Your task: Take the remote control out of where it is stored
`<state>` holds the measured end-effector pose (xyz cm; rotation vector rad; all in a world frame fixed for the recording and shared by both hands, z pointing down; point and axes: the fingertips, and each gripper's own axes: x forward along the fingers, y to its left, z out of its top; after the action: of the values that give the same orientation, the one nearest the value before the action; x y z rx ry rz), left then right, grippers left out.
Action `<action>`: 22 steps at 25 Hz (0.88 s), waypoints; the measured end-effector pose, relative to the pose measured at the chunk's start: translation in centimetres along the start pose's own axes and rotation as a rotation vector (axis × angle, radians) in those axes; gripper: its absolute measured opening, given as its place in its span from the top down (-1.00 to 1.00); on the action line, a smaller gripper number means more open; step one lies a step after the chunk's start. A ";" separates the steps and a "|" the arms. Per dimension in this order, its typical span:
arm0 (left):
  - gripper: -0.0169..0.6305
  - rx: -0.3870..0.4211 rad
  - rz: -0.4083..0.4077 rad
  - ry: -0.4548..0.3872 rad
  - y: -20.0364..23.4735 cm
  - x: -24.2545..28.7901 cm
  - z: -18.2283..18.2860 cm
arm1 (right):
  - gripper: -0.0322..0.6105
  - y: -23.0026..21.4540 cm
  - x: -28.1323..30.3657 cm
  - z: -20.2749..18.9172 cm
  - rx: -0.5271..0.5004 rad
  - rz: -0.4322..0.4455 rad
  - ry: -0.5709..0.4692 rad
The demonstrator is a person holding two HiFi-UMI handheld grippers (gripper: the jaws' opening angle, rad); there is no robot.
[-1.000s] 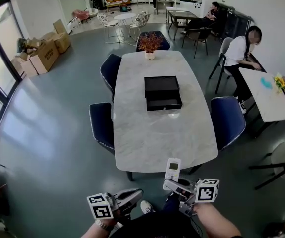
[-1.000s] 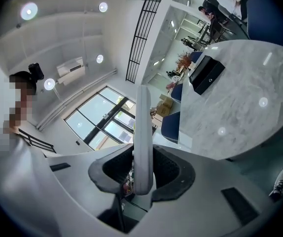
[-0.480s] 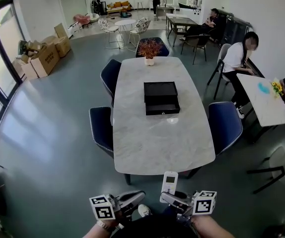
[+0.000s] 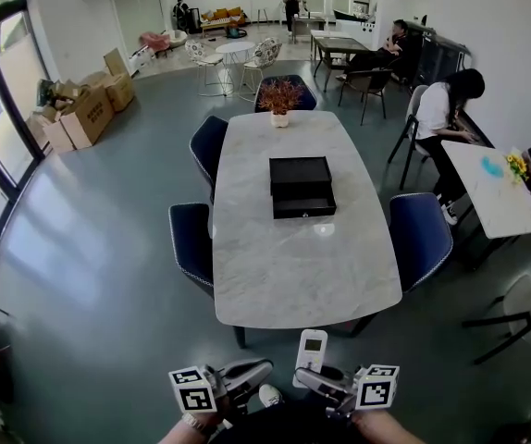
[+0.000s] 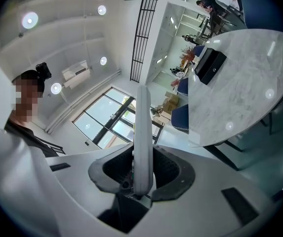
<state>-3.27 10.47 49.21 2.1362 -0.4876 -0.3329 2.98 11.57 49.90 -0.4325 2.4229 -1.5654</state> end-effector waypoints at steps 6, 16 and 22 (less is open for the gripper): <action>0.93 -0.006 -0.001 0.000 -0.6 -0.4 -0.4 | 0.54 0.6 0.2 -0.3 0.009 0.020 -0.002; 0.93 -0.005 -0.013 -0.008 -1.2 -0.5 -0.5 | 0.54 0.9 0.1 -0.8 -0.014 0.033 0.028; 0.93 -0.008 -0.009 -0.011 -1.2 -1.1 -0.7 | 0.54 1.0 0.5 -1.5 -0.013 0.044 0.041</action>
<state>-3.66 12.08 48.74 2.1308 -0.4823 -0.3515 1.89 13.03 49.54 -0.3504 2.4576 -1.5562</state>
